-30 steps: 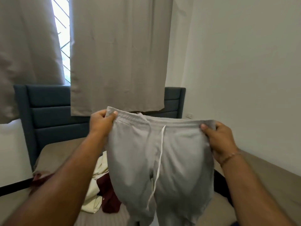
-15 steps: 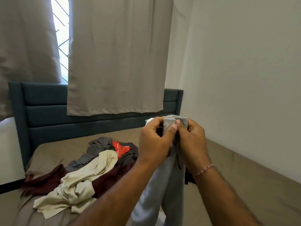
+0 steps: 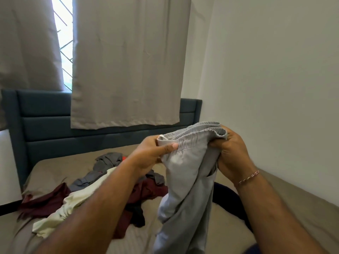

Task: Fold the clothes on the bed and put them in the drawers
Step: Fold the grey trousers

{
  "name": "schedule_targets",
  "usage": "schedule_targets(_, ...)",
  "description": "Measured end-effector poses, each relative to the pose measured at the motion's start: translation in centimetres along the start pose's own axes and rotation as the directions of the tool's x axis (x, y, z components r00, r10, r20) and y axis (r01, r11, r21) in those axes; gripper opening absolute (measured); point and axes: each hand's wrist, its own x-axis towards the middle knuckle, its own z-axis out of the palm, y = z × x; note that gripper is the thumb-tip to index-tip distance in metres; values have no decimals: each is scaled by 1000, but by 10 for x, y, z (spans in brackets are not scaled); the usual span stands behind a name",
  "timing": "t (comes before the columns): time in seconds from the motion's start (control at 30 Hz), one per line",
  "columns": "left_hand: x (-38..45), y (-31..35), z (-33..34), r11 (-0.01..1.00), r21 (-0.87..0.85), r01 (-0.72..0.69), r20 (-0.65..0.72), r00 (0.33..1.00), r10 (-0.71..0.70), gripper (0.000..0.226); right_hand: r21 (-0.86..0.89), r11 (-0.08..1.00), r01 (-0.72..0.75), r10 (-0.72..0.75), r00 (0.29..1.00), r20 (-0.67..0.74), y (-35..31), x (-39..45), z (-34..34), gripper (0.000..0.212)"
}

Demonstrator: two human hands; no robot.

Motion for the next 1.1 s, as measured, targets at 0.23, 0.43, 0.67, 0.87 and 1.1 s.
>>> schedule_targets(0.23,20,37,-25,942,3,-336,263,909,323,37,-254,950,182,-154,980,127,-31,8,-44,27)
schedule_targets(0.43,68,55,-9,415,853,-318,47,838,544,20,-728,686,-16,-85,991,-103,-20,40,-46,12)
schedule_targets(0.67,66,77,22,822,472,-320,-134,895,425,5,-628,773,-88,-109,958,-267,-43,52,-35,13)
schedule_targets(0.87,64,110,31,839,327,-436,-156,850,503,21,-453,888,-86,-89,932,-352,-82,68,-20,21)
schedule_targets(1.1,67,181,48,785,374,-494,-253,760,599,18,-526,849,48,-206,947,-246,-158,89,-5,12)
